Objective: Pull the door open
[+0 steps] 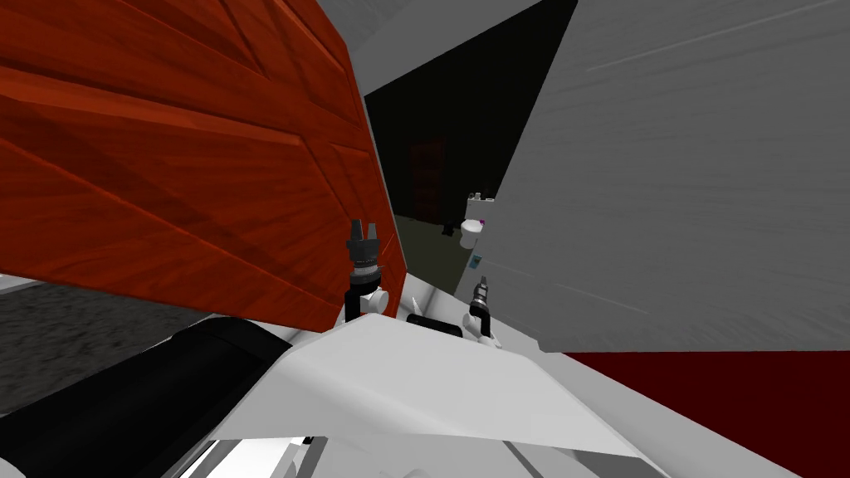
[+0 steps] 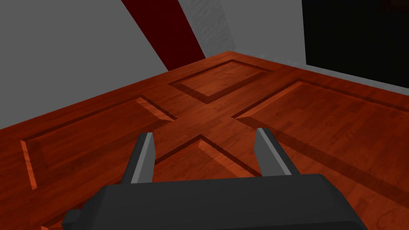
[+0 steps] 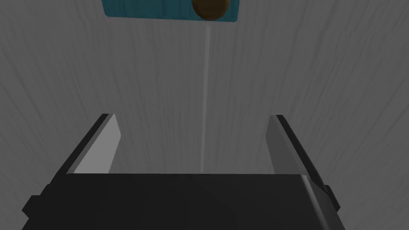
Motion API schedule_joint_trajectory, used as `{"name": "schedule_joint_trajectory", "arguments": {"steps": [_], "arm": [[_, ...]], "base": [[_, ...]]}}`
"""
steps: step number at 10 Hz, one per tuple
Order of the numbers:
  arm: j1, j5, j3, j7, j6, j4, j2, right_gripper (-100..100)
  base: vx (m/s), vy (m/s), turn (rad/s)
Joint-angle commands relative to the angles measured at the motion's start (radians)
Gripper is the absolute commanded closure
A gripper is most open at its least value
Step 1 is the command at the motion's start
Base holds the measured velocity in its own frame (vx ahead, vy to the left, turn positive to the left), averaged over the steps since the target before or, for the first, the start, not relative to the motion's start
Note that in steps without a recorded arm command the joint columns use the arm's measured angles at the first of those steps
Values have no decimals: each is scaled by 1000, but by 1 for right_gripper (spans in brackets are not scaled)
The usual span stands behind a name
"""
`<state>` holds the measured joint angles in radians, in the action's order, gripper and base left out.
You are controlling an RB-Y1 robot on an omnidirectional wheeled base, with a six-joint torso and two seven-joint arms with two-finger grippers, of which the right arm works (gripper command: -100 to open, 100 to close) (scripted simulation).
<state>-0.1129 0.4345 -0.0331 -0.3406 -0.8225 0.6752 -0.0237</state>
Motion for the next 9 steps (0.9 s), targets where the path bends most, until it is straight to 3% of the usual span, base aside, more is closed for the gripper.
{"name": "schedule_joint_trajectory", "arguments": {"steps": [1, 4, 6, 9], "arm": [[-11, -7, 3, 19, 13, -29, 26, -100], [-17, -19, 15, 52, 27, -46, 87, -100], [-27, -24, 27, 81, 30, -53, 117, -100], [-31, -21, 32, 92, 21, -51, 110, -100]], "base": [[-47, -26, -54], [0, -2, -2], [94, 24, 8], [211, 12, -13]]}}
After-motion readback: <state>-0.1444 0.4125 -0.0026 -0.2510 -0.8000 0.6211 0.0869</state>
